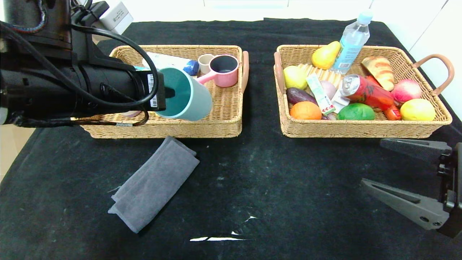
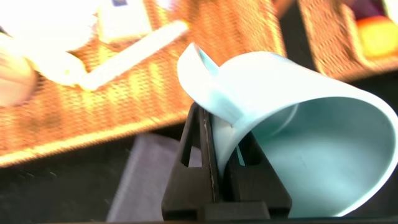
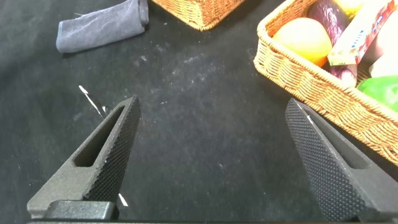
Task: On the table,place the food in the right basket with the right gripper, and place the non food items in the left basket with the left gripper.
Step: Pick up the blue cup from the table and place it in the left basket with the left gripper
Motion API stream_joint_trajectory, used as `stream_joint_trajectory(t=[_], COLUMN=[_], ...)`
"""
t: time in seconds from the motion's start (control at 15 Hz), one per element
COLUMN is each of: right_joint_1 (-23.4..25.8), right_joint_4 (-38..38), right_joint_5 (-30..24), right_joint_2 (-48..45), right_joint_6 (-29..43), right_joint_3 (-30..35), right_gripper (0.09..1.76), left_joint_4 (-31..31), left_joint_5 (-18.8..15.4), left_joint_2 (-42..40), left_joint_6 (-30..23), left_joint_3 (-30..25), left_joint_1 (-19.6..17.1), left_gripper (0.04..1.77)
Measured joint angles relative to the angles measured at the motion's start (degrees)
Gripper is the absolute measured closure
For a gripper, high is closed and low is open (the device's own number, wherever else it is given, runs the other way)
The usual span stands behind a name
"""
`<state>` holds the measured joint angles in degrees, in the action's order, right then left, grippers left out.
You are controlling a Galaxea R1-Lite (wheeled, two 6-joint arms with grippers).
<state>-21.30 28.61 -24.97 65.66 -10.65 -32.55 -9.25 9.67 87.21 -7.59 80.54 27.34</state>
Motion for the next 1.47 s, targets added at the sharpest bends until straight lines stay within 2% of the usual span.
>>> stream_joint_trajectory(t=[0.2,0.4,0.67,1.0,1.07,1.27,1.47], right_joint_1=[0.0,0.1,0.2,0.3,0.3,0.3,0.3], right_joint_4=[0.0,0.0,0.0,0.0,0.0,0.0,0.0], right_joint_5=[0.0,0.0,0.0,0.0,0.0,0.0,0.0], right_joint_2=[0.3,0.5,0.6,0.6,0.6,0.6,0.7], right_joint_6=[0.0,0.0,0.0,0.0,0.0,0.0,0.0], right_joint_3=[0.0,0.0,0.0,0.0,0.0,-0.1,-0.1], right_gripper=[0.15,0.14,0.14,0.14,0.14,0.14,0.14], left_joint_4=[4.1,7.1,9.7,9.8,9.8,9.8,9.7], left_joint_5=[0.2,2.8,5.2,5.4,5.3,5.4,5.4], left_joint_2=[2.4,6.1,10.4,13.8,14.1,14.5,14.6], left_joint_6=[0.1,0.1,0.2,0.4,0.5,0.4,0.3], left_joint_3=[0.8,3.2,6.0,9.5,9.8,10.1,9.9], left_joint_1=[-4.1,-6.8,-8.3,-9.6,-9.7,-9.8,-9.8], left_gripper=[1.63,1.63,1.63,1.62,1.42,1.0,0.72])
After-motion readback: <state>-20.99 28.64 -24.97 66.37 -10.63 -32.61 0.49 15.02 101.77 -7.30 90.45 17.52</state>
